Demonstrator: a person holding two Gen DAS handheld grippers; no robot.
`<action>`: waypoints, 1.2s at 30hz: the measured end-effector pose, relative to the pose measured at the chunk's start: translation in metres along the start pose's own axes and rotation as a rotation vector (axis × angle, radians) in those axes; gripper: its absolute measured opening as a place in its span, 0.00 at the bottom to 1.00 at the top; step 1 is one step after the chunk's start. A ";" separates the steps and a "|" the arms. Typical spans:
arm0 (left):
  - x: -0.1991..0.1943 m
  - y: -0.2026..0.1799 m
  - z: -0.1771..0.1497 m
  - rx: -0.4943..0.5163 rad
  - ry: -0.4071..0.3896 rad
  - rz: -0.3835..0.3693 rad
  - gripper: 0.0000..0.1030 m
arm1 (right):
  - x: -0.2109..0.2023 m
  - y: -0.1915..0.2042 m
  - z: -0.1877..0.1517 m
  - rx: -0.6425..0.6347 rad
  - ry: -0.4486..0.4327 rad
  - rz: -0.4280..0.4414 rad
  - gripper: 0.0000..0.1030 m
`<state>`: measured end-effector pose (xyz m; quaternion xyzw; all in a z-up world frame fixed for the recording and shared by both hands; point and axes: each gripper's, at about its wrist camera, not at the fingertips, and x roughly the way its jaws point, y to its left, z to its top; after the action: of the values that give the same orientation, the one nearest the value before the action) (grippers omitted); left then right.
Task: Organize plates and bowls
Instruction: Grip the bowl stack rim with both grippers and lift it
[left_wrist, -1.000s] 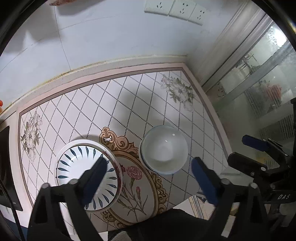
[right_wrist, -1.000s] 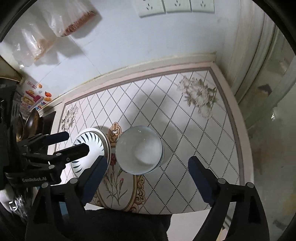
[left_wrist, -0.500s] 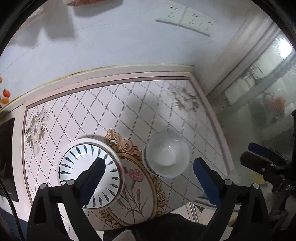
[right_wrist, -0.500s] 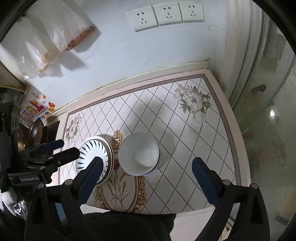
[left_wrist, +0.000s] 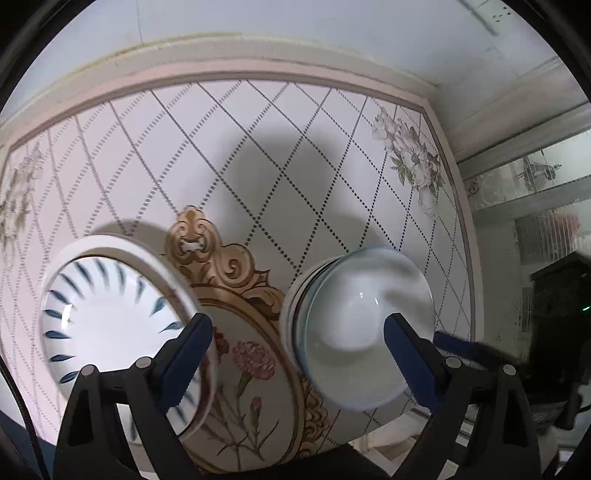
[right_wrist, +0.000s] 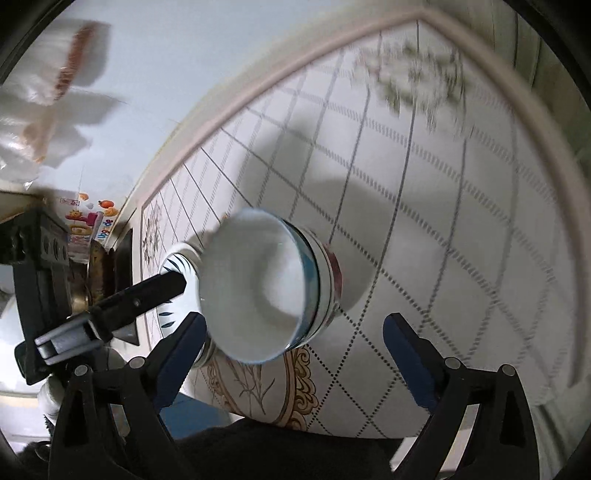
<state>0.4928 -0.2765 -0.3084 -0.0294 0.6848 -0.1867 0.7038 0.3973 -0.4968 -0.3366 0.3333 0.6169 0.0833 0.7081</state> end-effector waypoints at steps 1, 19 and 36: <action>0.005 -0.001 0.001 -0.003 0.010 -0.004 0.92 | 0.008 -0.004 0.001 0.015 0.013 0.009 0.96; 0.068 0.005 0.013 -0.035 0.126 -0.126 0.50 | 0.077 -0.035 0.018 0.104 0.071 0.186 0.69; 0.061 0.004 0.001 -0.032 0.069 -0.050 0.42 | 0.091 -0.029 0.016 0.091 0.077 0.147 0.56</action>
<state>0.4939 -0.2918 -0.3676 -0.0513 0.7106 -0.1940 0.6743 0.4240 -0.4765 -0.4270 0.4058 0.6206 0.1196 0.6602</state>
